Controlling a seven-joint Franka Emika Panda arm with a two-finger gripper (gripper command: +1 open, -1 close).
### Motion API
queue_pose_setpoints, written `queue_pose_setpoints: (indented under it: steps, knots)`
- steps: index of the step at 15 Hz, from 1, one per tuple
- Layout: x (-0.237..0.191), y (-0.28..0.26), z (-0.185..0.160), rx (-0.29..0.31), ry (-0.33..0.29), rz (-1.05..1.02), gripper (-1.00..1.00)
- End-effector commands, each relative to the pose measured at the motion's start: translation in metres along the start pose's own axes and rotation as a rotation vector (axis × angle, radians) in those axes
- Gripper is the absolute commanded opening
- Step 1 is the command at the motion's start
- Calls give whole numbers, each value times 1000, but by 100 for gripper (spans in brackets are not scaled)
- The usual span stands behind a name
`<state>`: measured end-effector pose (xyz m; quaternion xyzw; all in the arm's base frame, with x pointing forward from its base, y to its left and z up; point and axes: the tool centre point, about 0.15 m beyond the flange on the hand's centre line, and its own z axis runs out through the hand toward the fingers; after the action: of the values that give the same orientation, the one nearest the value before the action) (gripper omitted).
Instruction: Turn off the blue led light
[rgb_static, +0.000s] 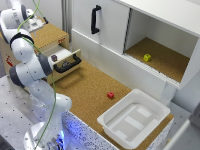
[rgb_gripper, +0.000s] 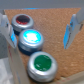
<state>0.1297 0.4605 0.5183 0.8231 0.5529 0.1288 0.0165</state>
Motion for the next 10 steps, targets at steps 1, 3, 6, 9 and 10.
queue_pose_setpoints:
  steps: [1,3,6,9,10]
  knots:
    - [58,-44,2,25,-71,65,-100]
    - [78,-47,8,29,-71,3,-100]
    - [98,-45,17,29,-81,-49,-100]
    - [103,-39,30,54,-105,-64,-100]
    - [104,-38,31,43,-124,-75,-100]
